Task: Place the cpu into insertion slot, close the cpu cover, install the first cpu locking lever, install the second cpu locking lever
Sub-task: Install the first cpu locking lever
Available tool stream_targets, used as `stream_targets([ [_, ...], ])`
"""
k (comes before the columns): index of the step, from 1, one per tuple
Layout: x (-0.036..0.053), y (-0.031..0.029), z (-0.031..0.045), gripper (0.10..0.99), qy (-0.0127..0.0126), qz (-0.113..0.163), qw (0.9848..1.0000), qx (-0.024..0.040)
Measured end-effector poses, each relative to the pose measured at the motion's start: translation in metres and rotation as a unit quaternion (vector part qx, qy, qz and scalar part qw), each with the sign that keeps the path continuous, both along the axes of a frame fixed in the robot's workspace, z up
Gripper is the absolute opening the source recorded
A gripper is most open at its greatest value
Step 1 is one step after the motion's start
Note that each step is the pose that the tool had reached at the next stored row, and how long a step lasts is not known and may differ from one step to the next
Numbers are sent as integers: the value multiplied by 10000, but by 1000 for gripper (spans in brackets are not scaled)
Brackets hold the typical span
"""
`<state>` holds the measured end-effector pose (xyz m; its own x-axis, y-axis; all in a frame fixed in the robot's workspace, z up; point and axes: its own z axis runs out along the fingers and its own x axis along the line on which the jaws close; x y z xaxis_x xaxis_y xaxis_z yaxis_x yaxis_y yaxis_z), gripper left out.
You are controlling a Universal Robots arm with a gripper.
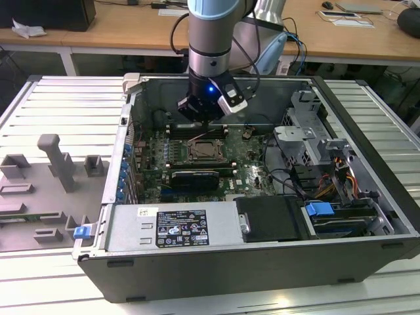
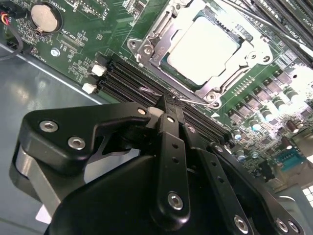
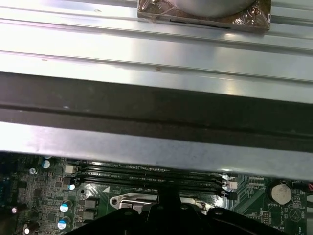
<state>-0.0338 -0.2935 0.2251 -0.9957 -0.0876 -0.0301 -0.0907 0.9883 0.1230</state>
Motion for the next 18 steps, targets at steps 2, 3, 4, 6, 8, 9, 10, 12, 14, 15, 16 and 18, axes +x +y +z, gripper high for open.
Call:
stream_targets([
  [2,16,-1,-10,106,0,0,10000,14],
  [3,25,-1,-16,106,0,0,10000,34],
  [4,33,0,-21,106,0,0,10000,54],
  [6,55,0,-33,106,-1,-1,10000,83],
  [8,75,0,-49,106,0,-12,10000,84],
  [9,83,0,-57,106,0,-22,10000,83],
  [10,90,0,-62,106,0,-37,10000,82],
  [12,100,0,-92,106,0,-52,10000,80],
  [14,109,-1,-125,106,0,-52,10000,80],
  [15,112,-1,-140,106,0,-53,10000,80],
  [16,114,-1,-152,106,0,-53,10000,80],
  [18,119,-1,-171,106,0,-55,10000,80],
])
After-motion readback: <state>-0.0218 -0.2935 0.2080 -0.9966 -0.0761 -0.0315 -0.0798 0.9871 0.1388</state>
